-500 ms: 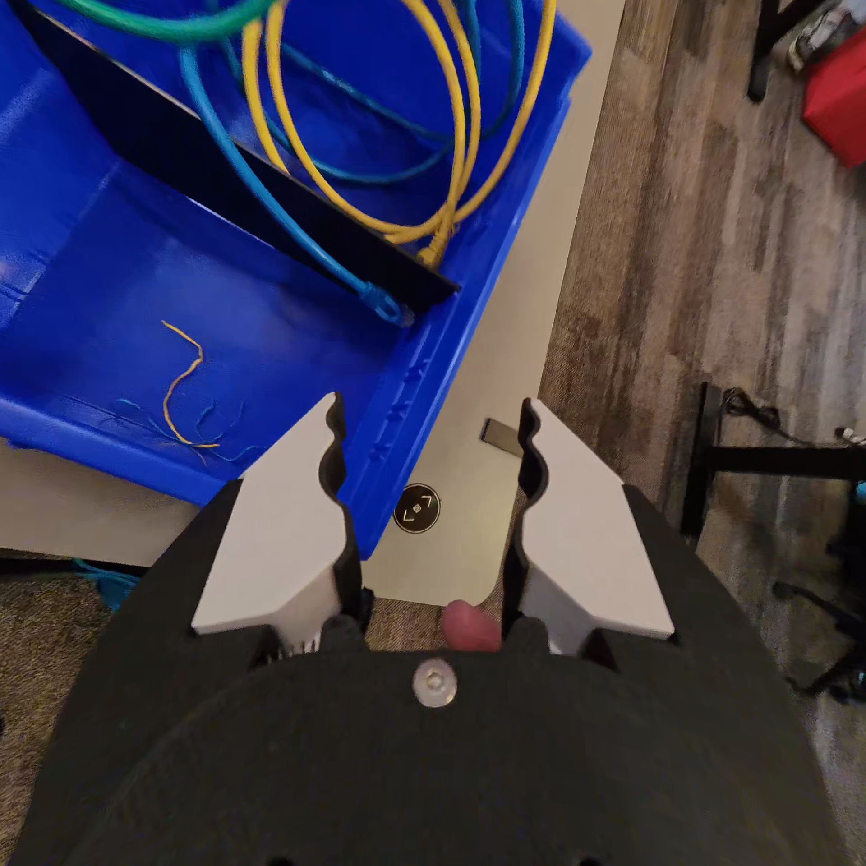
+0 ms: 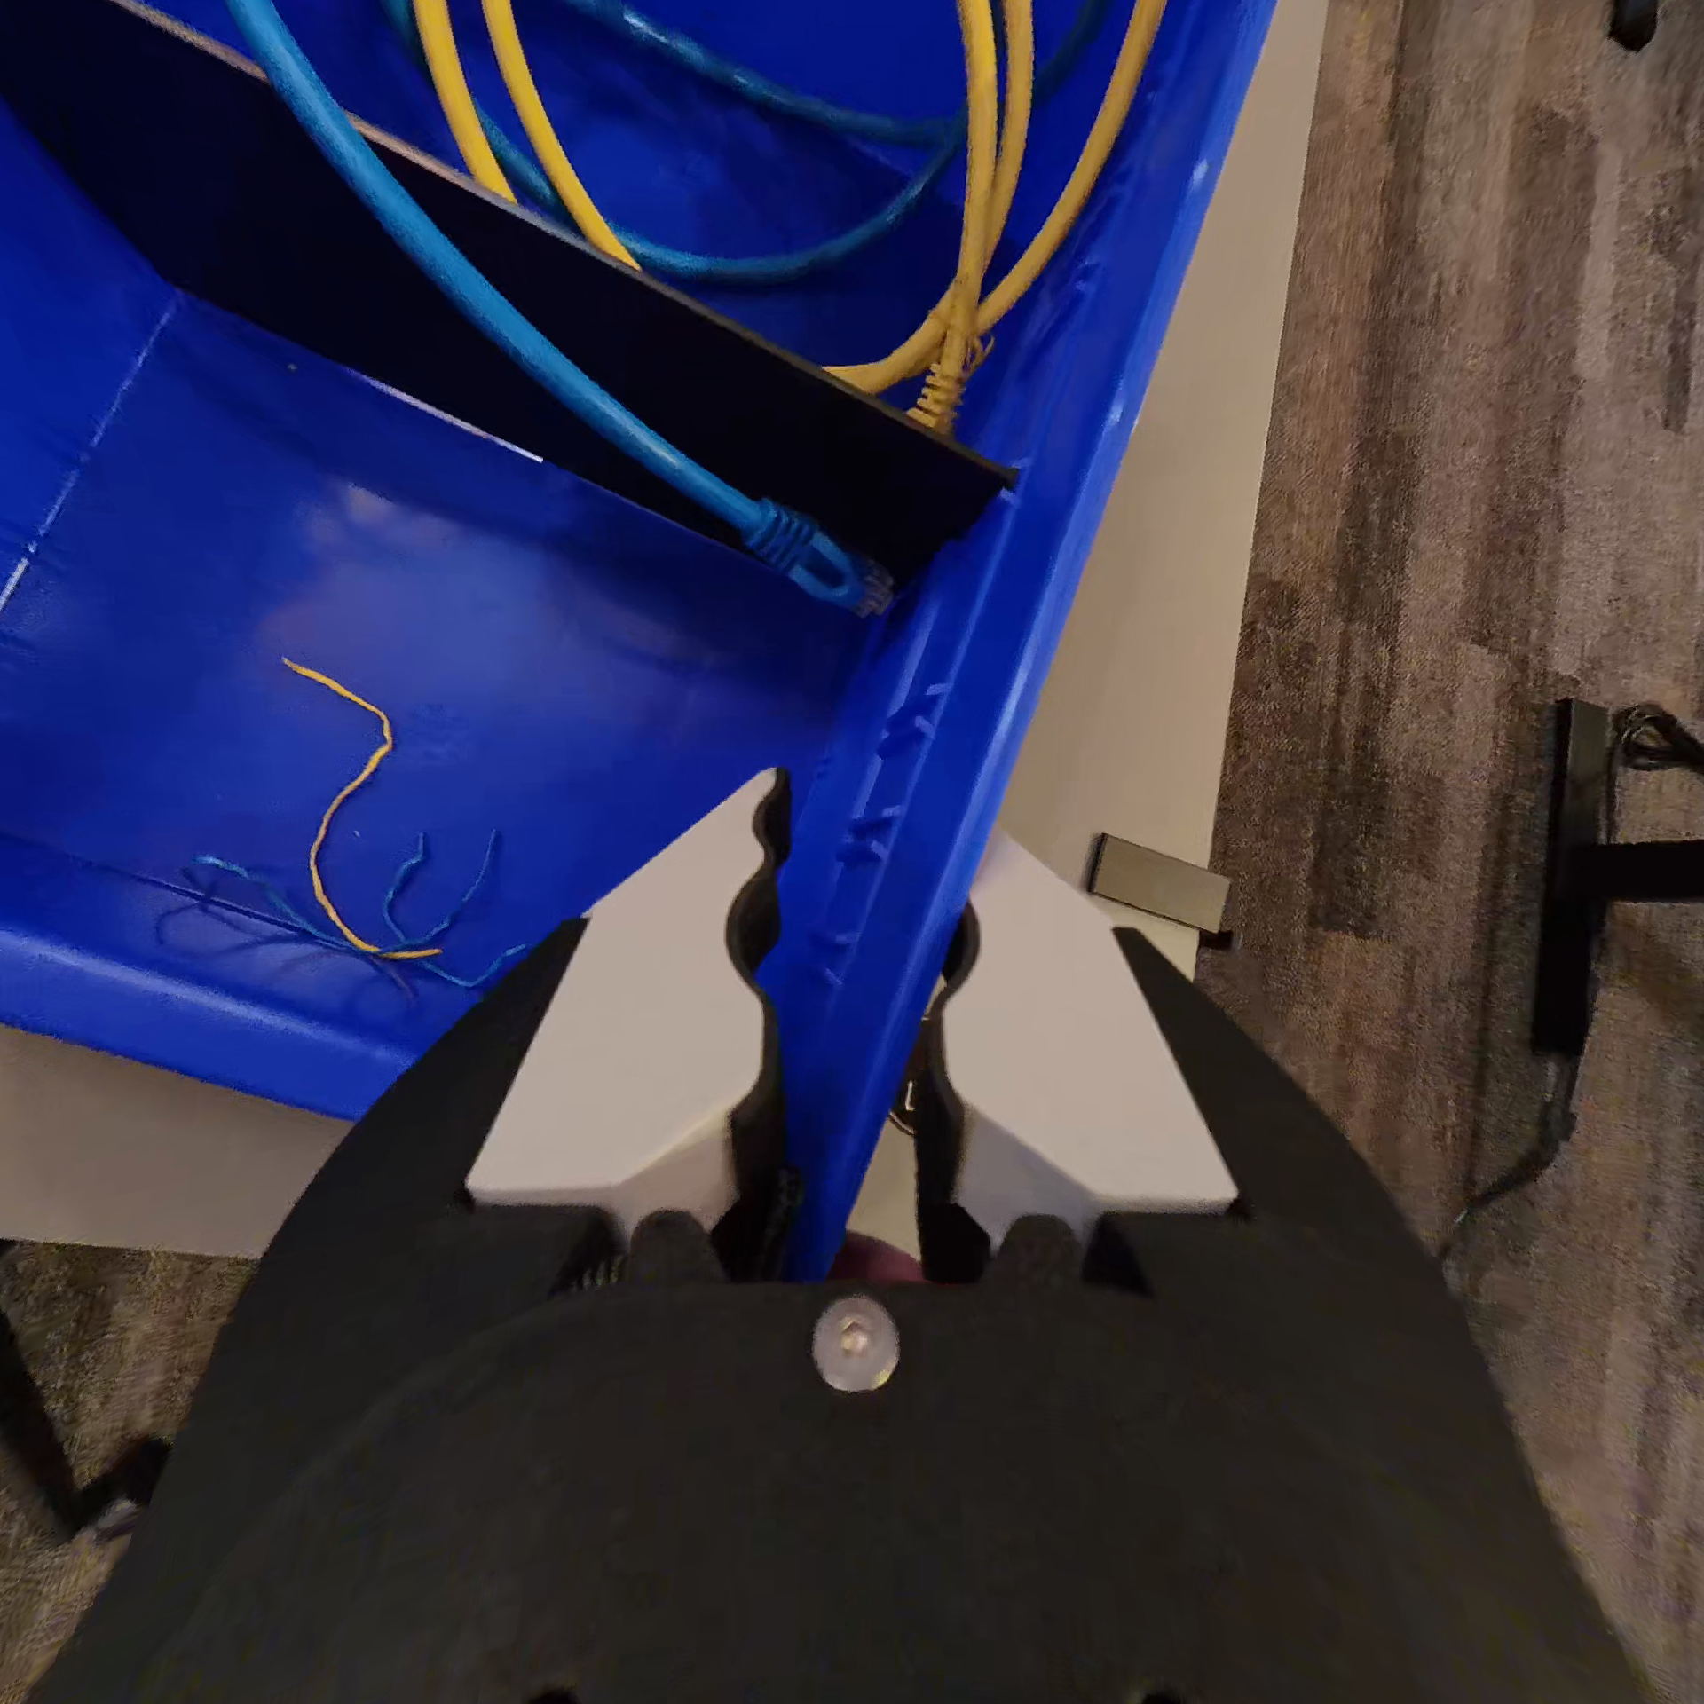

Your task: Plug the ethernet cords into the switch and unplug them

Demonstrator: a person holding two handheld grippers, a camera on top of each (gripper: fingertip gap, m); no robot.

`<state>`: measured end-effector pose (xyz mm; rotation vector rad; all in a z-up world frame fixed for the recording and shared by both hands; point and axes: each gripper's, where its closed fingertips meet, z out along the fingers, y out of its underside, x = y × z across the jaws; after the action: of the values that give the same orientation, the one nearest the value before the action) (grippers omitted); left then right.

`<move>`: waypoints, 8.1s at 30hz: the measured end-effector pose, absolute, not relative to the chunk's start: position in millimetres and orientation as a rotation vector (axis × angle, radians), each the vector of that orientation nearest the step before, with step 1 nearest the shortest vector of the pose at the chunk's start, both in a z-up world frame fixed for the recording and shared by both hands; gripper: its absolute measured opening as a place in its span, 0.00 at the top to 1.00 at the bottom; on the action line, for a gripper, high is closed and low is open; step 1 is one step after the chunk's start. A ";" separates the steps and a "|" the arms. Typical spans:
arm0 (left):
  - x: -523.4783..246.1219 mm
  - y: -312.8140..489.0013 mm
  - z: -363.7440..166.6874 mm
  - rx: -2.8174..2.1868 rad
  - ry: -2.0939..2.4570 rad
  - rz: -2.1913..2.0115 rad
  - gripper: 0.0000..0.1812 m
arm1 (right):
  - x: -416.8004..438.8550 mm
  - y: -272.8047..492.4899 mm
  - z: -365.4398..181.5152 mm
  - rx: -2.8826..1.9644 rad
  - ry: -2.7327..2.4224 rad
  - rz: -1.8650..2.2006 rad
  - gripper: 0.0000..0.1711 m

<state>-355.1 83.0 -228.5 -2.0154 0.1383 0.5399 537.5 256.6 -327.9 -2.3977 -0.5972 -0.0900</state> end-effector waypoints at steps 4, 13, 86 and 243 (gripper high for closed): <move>-367.5 78.9 -246.1 -2.051 0.057 0.456 0.41 | 536.4 257.9 -326.9 -2.395 -0.537 -0.044 0.92; -387.6 65.8 -276.6 -2.131 -0.023 0.426 0.39 | 520.9 262.3 -325.3 -2.370 -0.570 0.007 0.97; -429.2 -13.1 -157.3 -1.558 -0.370 0.026 0.97 | -67.4 193.6 -321.5 -2.000 -1.007 0.603 0.49; -397.2 47.6 -318.2 -2.327 -0.198 0.224 0.97 | 331.4 220.4 -211.2 -1.661 -0.860 0.015 0.83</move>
<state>-397.2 47.6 -318.2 -2.3273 -0.1982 0.2236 331.4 220.4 -211.2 -1.6608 -0.8599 0.0150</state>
